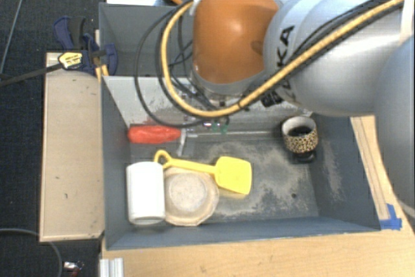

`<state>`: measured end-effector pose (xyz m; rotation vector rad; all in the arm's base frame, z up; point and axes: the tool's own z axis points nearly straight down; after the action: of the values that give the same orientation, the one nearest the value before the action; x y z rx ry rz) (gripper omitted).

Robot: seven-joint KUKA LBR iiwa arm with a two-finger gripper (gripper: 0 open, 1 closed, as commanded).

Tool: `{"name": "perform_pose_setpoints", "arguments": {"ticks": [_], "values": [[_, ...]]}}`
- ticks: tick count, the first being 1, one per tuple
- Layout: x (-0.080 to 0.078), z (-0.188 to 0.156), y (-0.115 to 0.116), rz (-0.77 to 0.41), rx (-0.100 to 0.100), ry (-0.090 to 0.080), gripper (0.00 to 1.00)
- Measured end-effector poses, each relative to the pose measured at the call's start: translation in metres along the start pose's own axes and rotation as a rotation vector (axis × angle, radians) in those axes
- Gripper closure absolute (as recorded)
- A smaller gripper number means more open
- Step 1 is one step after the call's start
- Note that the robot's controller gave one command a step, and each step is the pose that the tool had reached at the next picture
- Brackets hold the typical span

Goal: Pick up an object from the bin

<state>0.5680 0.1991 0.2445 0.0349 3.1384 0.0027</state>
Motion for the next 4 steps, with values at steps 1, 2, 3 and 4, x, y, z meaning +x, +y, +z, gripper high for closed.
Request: {"name": "perform_pose_setpoints", "arguments": {"ticks": [1,2,3,4], "values": [[0.004,0.05,-0.051,-0.152,0.001,0.001,0.0],[0.018,0.021,-0.073,0.377,-0.004,-0.006,0.0],[0.012,-0.001,-0.08,0.278,-0.002,-0.005,0.0],[0.047,0.048,-0.119,0.401,-0.004,-0.007,0.0]]}}
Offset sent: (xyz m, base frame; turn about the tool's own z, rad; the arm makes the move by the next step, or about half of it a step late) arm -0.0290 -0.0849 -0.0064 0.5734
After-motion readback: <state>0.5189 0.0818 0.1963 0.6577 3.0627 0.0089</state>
